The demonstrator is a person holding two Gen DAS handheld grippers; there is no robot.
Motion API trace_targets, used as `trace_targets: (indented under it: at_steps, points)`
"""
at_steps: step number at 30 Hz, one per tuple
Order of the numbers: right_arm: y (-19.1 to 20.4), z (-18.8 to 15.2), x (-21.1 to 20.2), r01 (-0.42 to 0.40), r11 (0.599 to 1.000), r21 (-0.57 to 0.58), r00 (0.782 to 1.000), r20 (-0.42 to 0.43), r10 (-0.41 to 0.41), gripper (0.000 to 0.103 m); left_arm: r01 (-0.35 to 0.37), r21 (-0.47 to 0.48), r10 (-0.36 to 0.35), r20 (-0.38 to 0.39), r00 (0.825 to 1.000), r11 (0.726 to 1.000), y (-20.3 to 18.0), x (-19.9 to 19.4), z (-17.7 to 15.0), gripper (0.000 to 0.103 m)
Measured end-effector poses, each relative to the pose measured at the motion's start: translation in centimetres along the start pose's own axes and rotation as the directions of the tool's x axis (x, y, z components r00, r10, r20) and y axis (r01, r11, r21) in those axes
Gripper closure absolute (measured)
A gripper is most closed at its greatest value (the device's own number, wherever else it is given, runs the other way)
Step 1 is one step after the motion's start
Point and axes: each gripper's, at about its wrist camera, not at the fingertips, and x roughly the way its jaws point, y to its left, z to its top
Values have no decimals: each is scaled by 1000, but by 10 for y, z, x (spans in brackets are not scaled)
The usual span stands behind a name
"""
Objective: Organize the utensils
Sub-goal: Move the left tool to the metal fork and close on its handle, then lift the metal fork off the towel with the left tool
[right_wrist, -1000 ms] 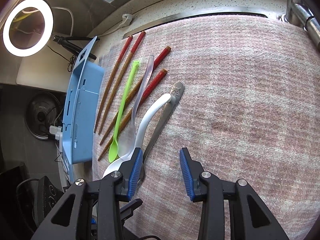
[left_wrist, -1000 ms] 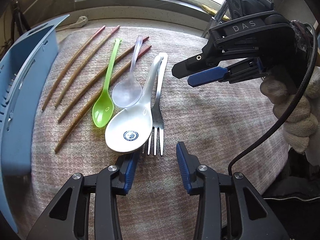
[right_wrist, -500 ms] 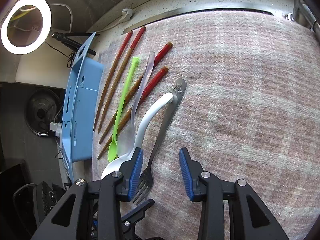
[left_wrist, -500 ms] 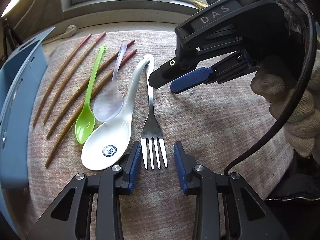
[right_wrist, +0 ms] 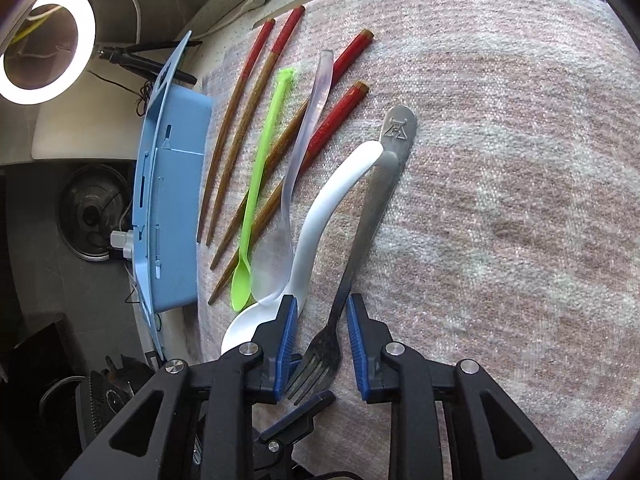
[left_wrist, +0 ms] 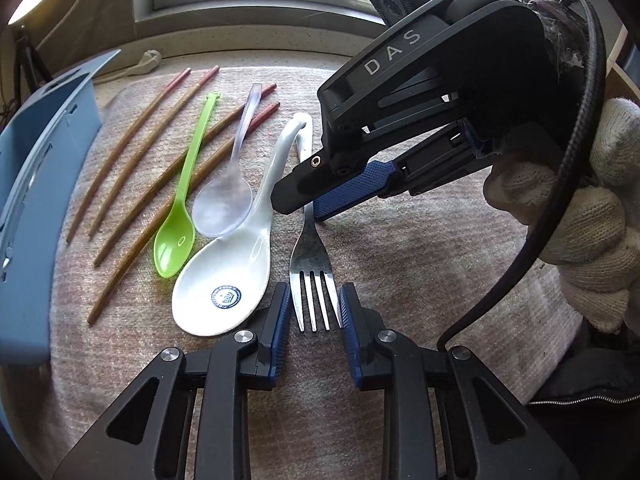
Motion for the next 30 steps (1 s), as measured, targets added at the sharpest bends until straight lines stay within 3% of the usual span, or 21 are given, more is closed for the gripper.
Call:
trace_targets:
  at_steps: [3,6,14,30]
  points:
    - [-1,0,0,7,1000,2,1000,7,-7,84,2,1,-2,2,1000,1000,-1,-2,-2,80]
    - [-8,-2,-2,25,1000,2,1000,13,-25,95,3,1,-3,3,1000,1000,0,-1,-1,80]
    - [-23,0,-6,-32,998,58,999,12,32,96,17,1,-17,6,1000,1000,0,2,4,80]
    - [-27,-16,-23,-42,995,91,999,36,39,97,54,1,-54,25,998,999,1,-16,2,81]
